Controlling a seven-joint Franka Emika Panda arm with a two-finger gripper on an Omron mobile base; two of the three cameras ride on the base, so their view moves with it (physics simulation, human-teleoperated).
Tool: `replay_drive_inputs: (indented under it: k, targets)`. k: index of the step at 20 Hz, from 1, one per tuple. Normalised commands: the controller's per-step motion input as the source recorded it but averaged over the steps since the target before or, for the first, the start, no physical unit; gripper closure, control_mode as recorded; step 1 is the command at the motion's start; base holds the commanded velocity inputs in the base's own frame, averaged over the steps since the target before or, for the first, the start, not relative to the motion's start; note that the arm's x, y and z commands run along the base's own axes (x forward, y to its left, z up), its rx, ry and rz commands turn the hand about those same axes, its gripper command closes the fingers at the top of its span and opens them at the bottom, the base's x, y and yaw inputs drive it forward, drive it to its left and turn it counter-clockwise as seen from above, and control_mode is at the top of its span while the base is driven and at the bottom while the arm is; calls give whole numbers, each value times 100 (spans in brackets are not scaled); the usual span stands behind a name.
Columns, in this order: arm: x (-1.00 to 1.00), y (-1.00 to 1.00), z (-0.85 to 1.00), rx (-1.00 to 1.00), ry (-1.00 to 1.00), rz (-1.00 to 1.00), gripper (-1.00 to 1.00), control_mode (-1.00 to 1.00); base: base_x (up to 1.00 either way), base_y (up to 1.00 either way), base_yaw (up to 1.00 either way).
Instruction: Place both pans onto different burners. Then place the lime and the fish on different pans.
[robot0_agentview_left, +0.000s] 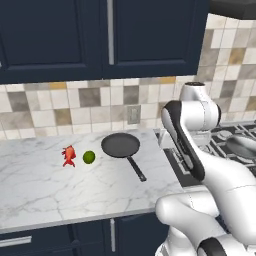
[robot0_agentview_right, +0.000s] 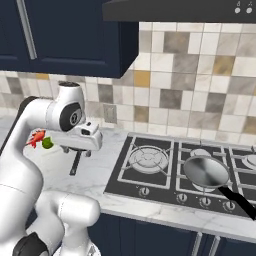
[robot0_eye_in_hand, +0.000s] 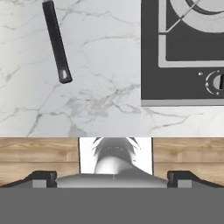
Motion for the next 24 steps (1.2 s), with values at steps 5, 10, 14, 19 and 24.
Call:
replay_drive_inputs:
  k: [5,10,14,19,24]
  targets:
    - [0,50,-33,-4,-1,1,-100,-100,0,0,0]
    - [16,46,-41,-1,-1,1,-100,-100,0,0,0]
    - [19,39,-23,0,0,0,-100,-100,0,0,0]
    - [28,28,-22,0,0,1,-100,-100,0,0,0]
    - [31,1,-29,0,0,2,-100,-100,0,0,0]
